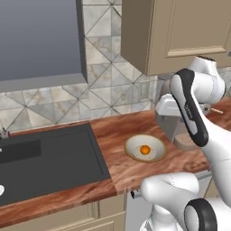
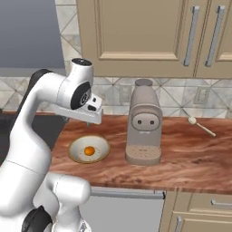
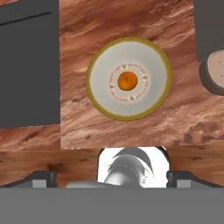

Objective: Move the cup from next to the sink to the open cabinet. Then, move the bowl with the tangerine to the fridge to clear the area for faucet cleaning.

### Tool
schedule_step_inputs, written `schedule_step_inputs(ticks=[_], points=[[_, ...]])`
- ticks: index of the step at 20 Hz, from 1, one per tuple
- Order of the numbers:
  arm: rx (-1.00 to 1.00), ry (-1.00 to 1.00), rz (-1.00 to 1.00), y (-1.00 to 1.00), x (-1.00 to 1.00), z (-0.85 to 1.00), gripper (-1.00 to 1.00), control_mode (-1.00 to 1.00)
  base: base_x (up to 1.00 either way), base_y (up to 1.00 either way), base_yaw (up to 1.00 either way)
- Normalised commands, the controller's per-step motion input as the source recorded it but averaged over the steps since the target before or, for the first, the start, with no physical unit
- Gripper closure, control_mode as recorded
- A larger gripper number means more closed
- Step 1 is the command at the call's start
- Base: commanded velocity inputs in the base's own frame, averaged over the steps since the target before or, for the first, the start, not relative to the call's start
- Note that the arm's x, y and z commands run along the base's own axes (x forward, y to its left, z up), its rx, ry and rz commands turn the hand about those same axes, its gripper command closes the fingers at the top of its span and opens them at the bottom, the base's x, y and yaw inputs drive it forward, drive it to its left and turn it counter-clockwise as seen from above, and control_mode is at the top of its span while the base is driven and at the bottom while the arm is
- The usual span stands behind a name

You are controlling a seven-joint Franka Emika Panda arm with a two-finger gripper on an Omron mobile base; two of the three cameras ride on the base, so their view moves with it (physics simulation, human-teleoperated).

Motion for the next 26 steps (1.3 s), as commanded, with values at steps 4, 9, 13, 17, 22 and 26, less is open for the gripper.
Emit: schedule_step_inputs(ticks=[4, 9, 13, 17, 22, 26], points=[[0.10, 0.00, -0.30, -0.85, 0.00, -0.53, -1.00, -1.00, 0.00, 0.00, 0.00], [0.11, 0.00, -0.24, -0.61, 0.05, -0.72, -1.00, -1.00, 0.00, 0.00, 0.00], [0.09, 0.00, -0.18, -0.17, 0.59, -0.62, -1.00, -1.00, 0.00, 0.00, 0.00], [0.09, 0.00, -0.14, 0.00, 0.96, -0.52, -1.00, -1.00, 0.00, 0.00, 0.00], [0.01, 0.00, -0.11, 0.00, 0.90, -0.33, -1.00, -1.00, 0.00, 0.00, 0.00], [0.01, 0.08, -0.01, 0.00, 0.19, -0.15, -1.00, -1.00, 0.00, 0.00, 0.00]])
